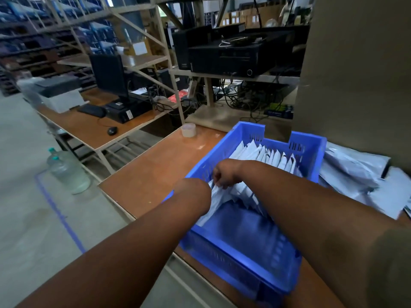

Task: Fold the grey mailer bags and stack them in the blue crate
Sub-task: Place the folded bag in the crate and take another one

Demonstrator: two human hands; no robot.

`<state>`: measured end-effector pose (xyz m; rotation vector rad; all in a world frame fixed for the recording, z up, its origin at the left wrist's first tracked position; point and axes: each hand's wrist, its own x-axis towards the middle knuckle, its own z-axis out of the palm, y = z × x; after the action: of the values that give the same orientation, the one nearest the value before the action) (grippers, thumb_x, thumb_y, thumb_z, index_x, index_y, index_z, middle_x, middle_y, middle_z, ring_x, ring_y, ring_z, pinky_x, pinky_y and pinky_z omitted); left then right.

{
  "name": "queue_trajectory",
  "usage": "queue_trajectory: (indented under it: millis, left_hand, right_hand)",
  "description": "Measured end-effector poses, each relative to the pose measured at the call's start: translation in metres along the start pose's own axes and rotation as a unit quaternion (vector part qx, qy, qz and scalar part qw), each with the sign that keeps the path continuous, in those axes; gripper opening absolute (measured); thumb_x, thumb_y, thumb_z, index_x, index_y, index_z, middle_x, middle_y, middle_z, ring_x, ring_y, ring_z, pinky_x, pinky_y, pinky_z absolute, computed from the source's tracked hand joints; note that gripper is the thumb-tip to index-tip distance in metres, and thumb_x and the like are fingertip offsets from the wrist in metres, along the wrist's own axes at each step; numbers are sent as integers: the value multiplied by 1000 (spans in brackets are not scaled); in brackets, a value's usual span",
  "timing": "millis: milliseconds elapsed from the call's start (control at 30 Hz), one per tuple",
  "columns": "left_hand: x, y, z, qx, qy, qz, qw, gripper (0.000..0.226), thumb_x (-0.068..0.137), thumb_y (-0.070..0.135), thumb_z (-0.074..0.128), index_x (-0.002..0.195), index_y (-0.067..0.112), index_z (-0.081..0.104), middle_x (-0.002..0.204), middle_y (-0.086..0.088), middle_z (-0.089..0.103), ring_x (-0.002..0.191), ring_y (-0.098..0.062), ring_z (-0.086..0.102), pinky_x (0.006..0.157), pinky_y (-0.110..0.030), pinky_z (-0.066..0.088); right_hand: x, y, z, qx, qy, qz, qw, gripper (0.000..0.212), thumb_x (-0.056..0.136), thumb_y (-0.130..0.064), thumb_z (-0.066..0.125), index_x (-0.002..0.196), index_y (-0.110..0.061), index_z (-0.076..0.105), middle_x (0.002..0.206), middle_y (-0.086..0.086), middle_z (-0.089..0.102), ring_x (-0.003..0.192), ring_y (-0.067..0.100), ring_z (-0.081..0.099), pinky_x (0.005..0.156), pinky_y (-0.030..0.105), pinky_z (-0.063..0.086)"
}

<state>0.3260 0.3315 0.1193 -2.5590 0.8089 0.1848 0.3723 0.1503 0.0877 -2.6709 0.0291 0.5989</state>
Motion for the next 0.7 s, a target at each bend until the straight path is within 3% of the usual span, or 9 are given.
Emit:
queue_trajectory:
  millis: [67,200,300,367,433,500,533,600,700]
  left_hand:
    - [4,6,12,12,-21,-2,1000,31,98,23,60,128,23,68,132,2,66,122,-25,66,92,-35,52]
    - [12,7,18,13,-51,1,999,33,97,24,60,129,24,69,135,1,65,125,-27,64,96,-42,54]
    - [11,5,11,21,-38,4,999,36,95,23,64,132,23,67,136,0,65,126,-27,65,95,-42,55]
    - [14,0,-4,10,12,12,1000,37,94,24,66,131,22,67,129,1,67,121,-25,67,93,-39,56]
    - [15,-5,-30,-16,56,28,998,31,89,28,73,120,26,69,101,6,66,99,-24,69,80,-35,55]
    - [16,-6,-55,-48,84,42,994,24,79,35,86,92,35,66,77,10,50,80,-22,59,71,-35,52]
    - [16,-2,-67,-55,92,52,993,33,77,37,89,78,37,55,75,10,48,78,-21,56,70,-35,52]
    - [15,13,-85,-66,113,71,989,49,79,38,88,68,36,41,78,10,55,77,-19,56,69,-34,52]
    - [14,51,-114,-73,151,98,981,44,77,49,87,75,27,50,81,7,60,80,-20,58,67,-33,47]
  right_hand:
    - [7,-1,9,-14,1,1,1000,12,95,-14,70,104,-18,77,90,7,81,66,9,72,56,19,54]
    - [11,-3,15,-29,17,-2,999,11,96,-18,71,105,-22,77,90,4,81,59,4,69,46,13,45]
    - [9,-5,11,-36,15,-4,999,14,95,-20,71,107,-25,77,91,1,81,77,14,78,67,25,62]
    - [1,-10,2,-28,32,-17,999,16,94,-14,69,103,-25,76,89,-1,80,75,19,79,71,30,64]
    - [-16,-15,-13,-16,55,-39,998,21,94,-6,66,101,-23,75,86,-5,76,78,23,79,65,25,59]
    - [-39,-15,-30,-30,79,-49,995,25,91,-5,68,94,-29,73,86,-7,75,84,23,77,73,29,58]
    - [-51,-11,-39,-37,93,-47,994,24,92,-9,69,89,-32,71,87,-7,76,85,20,76,77,32,60]
    - [-82,2,-55,-34,118,-48,991,19,94,-19,69,86,-36,70,88,-6,79,82,13,76,81,37,63]
    - [-136,36,-79,-65,168,-33,983,9,95,-28,70,103,-31,73,91,-8,78,84,13,74,83,38,61]
